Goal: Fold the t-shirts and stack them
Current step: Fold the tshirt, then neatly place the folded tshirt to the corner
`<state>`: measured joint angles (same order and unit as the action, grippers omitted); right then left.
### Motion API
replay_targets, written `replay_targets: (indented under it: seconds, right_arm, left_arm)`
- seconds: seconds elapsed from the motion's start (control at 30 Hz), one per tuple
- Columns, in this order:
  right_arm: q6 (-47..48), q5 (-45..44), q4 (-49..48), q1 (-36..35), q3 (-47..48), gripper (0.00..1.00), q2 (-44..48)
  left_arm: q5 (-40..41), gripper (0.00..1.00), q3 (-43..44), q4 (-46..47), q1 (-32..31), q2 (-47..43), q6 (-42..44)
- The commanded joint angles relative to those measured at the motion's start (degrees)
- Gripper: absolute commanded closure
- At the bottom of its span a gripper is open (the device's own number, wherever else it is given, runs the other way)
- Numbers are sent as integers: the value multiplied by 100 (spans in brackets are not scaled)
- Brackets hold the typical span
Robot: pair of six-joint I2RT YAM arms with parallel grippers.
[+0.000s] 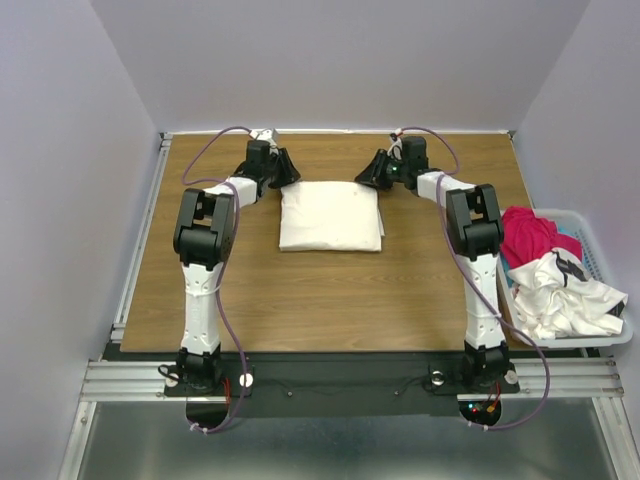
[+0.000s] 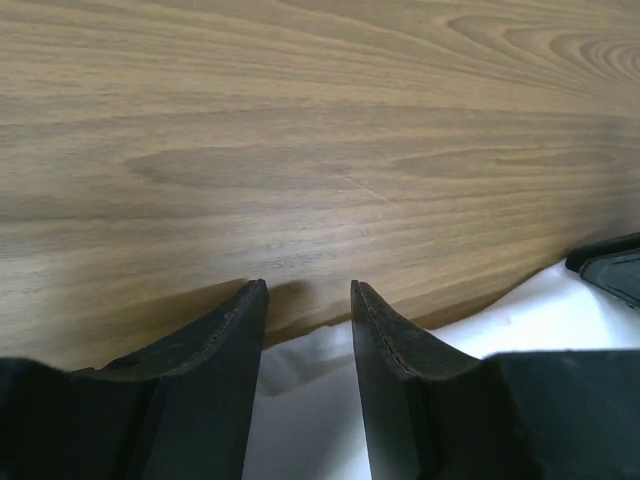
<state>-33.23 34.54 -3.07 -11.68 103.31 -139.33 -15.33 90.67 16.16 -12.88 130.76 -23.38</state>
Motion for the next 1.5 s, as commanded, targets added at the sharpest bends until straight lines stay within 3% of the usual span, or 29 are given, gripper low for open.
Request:
replay_targets:
  seconds: [0.0,0.07,0.23,0.37,0.53,0.73,1.03,1.27,1.47]
  right_arm:
    - [1,43,-440,175,-143,68,115]
    - [45,79,-457,166,-284,68,370]
    - [177,-27,-475,149,-934,65,1598]
    - [168,-36,-501,79,-1654,62,2416]
    - [89,368,-502,-228,-2454,62,2990]
    - [150,983,-633,-484,-3404,66,3263]
    - [335,1345,-1082,-493,-4722,76,2701]
    - [230,967,-1064,-352,-5794,80,2717]
    - [63,1001,-731,-282,-6270,82,3613]
  left_arm:
    - [-268,48,196,1,145,11,-106]
    - [-295,47,109,-8,155,-111,-80]
    - [-129,39,-584,132,146,-1366,-219]
    - [590,36,-1821,440,93,-2753,-711]
    - [839,37,-2834,344,-118,-3644,-756]
    - [373,55,-3573,168,-530,-4041,-686]
    - [57,76,-4321,107,-619,-3399,-1046]
    - [268,79,-5189,-570,-566,-3460,-1240]
    - [241,81,-6017,-737,-505,-4487,-1459]
